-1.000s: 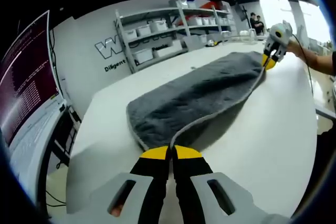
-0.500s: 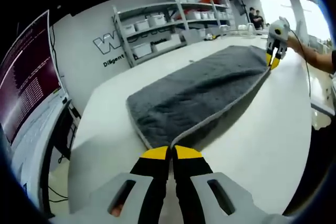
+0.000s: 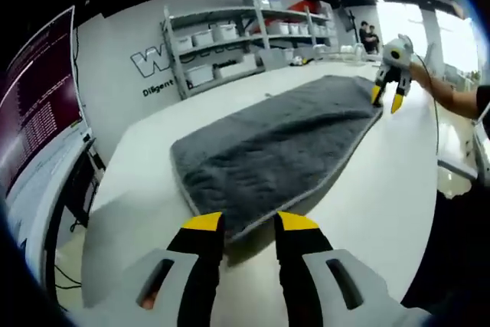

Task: Open the folded towel by lifting each exposed corner and separating the folded layers until the towel lies flat within the target outline without major curled edges

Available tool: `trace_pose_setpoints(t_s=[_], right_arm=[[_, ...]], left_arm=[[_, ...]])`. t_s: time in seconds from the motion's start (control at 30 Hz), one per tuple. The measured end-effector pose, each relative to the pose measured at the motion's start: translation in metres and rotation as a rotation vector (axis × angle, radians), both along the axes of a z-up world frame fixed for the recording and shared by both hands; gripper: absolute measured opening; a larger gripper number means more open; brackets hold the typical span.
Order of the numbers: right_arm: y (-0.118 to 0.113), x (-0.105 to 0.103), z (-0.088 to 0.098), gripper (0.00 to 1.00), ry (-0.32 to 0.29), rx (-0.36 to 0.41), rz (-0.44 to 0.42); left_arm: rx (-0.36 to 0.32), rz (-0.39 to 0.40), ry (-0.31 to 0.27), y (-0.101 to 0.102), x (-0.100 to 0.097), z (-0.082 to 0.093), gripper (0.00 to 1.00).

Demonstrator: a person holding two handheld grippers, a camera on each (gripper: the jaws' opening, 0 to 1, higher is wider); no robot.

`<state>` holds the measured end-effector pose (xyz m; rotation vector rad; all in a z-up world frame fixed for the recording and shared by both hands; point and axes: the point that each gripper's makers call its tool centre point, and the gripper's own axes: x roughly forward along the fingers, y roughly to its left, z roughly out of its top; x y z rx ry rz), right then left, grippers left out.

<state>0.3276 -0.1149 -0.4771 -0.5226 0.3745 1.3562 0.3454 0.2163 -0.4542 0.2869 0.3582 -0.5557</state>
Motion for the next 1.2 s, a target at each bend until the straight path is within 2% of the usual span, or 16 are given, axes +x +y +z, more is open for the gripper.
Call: trace_pose_setpoints(t_s=[0.07,0.13,0.23,0.3,0.37,0.4,0.47,0.53,0.63,0.7,0.77,0.83,0.93,1.03,1.1,1.2], right_arm=[[-0.002,-0.001,0.008,0.48,0.018,0.035,-0.037],[-0.005,0.002,0.01,0.61,0.018,0.046,-0.077],[-0.011,0.008,0.012,0.83,0.028,0.064,-0.149],[-0.017,0.015,0.012,0.97,0.033,0.083,-0.209],[-0.021,0.016,0.01,0.99,0.027,0.077,-0.211],[-0.028,0.021,0.01,0.99,0.021,0.093,-0.255],[-0.034,0.025,0.012,1.0,0.02,0.115,-0.28],[-0.041,0.025,0.012,1.0,0.024,0.129,-0.295],[-0.054,0.025,0.01,1.0,0.025,0.128,-0.327],[-0.063,0.025,0.011,0.99,0.023,0.132,-0.349],[-0.072,0.024,0.013,0.99,0.02,0.142,-0.365],[-0.079,0.023,0.015,0.99,0.015,0.148,-0.382],[-0.088,0.023,0.018,0.99,0.004,0.154,-0.403],[-0.095,0.021,0.021,0.99,-0.006,0.159,-0.419],[-0.097,0.021,0.023,0.99,-0.011,0.161,-0.424],[-0.103,0.019,0.027,0.99,-0.028,0.159,-0.434]], left_arm=[[-0.095,-0.033,-0.027,-0.013,-0.004,0.013,0.39],[-0.15,-0.048,-0.03,-0.023,-0.005,0.019,0.46],[-0.144,-0.043,-0.029,-0.031,-0.001,0.017,0.65],[-0.113,-0.022,-0.003,-0.037,0.003,0.01,0.8],[-0.102,-0.017,0.013,-0.045,0.006,0.004,0.92],[-0.113,-0.022,0.018,-0.05,0.011,0.002,0.95],[-0.156,-0.038,0.007,-0.06,0.014,0.005,0.99],[-0.209,-0.053,-0.036,-0.067,0.019,0.015,0.99],[-0.227,-0.065,-0.054,-0.073,0.026,0.02,0.99],[-0.221,-0.075,-0.056,-0.078,0.027,0.02,0.99],[-0.197,-0.089,-0.031,-0.086,0.027,0.014,0.99],[-0.177,-0.096,-0.005,-0.091,0.027,0.006,0.97],[-0.155,-0.109,0.023,-0.097,0.027,-0.003,0.84],[-0.185,-0.12,0.071,-0.106,0.027,-0.009,0.67],[-0.187,-0.127,0.079,-0.109,0.027,-0.011,0.53],[-0.14,-0.154,0.082,-0.115,0.026,-0.016,0.3]])
